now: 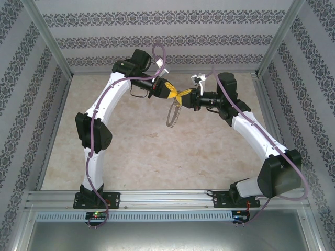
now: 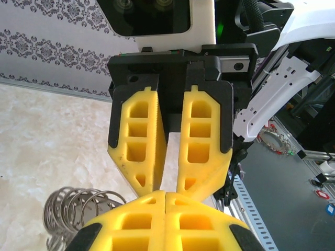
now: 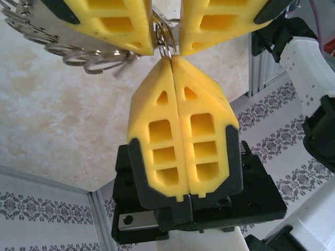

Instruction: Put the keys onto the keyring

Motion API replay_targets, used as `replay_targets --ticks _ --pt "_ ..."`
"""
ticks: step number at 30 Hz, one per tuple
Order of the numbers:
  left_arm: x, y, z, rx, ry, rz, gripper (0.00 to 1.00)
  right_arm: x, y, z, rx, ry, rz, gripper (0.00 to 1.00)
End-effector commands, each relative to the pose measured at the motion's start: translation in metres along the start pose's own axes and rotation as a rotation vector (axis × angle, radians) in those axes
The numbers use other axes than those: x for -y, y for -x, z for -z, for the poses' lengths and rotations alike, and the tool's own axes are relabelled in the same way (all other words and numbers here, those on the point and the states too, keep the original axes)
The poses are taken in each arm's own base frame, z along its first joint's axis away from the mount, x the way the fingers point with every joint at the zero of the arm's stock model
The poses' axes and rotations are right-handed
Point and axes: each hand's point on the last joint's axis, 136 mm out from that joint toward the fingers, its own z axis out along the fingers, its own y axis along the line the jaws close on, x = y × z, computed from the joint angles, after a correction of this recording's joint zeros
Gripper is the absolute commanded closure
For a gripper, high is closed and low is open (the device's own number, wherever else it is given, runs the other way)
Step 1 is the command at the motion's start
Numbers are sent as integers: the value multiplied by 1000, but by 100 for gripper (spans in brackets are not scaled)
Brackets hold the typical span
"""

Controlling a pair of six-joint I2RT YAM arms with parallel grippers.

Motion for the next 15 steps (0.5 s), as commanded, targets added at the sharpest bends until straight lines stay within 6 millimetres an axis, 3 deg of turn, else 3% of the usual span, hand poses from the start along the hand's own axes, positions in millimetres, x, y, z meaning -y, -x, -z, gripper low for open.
replay_targets --ticks 1,4,9,13,15 --pt "25 22 1 42 -39 -65 100 -9 13 -3 17 40 45 85" --pt "24 22 1 43 -41 -62 100 -10 11 -5 9 50 42 100" --pt "21 23 1 32 -21 -50 99 -8 7 -4 -41 41 61 100" --pt "18 22 12 5 38 -50 72 -8 4 3 -146 20 96 100" --pt "18 21 20 -10 71 -54 66 -9 5 7 -222 15 121 100"
